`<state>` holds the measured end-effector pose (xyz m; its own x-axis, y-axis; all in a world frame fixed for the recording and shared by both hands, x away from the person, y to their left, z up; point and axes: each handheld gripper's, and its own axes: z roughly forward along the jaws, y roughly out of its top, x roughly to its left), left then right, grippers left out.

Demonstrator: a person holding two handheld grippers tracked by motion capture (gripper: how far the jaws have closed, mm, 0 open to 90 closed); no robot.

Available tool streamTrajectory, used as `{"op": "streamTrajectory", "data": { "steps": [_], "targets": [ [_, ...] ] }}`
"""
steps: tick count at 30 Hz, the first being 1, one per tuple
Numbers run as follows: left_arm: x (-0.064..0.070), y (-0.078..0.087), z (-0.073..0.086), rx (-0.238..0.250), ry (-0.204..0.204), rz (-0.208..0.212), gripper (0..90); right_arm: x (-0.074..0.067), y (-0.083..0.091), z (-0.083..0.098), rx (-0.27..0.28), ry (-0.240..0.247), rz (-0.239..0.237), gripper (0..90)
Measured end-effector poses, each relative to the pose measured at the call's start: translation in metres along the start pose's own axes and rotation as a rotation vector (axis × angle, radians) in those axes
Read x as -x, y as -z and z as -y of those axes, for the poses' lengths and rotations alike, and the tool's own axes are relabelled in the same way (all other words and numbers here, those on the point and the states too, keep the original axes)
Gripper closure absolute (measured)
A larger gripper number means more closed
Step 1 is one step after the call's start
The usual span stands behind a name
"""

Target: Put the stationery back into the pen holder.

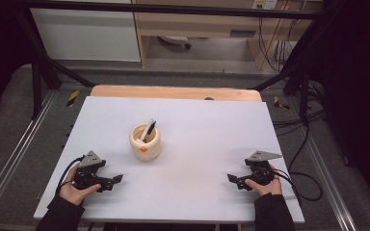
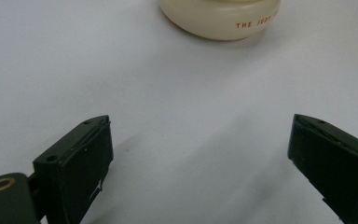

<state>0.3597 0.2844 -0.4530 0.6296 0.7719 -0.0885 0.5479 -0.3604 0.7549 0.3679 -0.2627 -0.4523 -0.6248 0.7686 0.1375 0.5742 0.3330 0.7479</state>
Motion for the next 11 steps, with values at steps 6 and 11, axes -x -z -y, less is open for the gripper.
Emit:
{"op": "streamTrajectory", "data": {
  "steps": [6, 11],
  "targets": [
    [0.0006, -0.0004, 0.0002, 0.000, -0.009, 0.001, 6.5, 0.0041, 0.0025, 0.0051, 0.004, -0.009, 0.000, 0.9],
    [0.0007, -0.0006, 0.0003, -0.001, -0.012, 0.000, 6.5, 0.0044, 0.0033, 0.0051, 0.006, -0.004, 0.005, 0.9]
  ]
}}
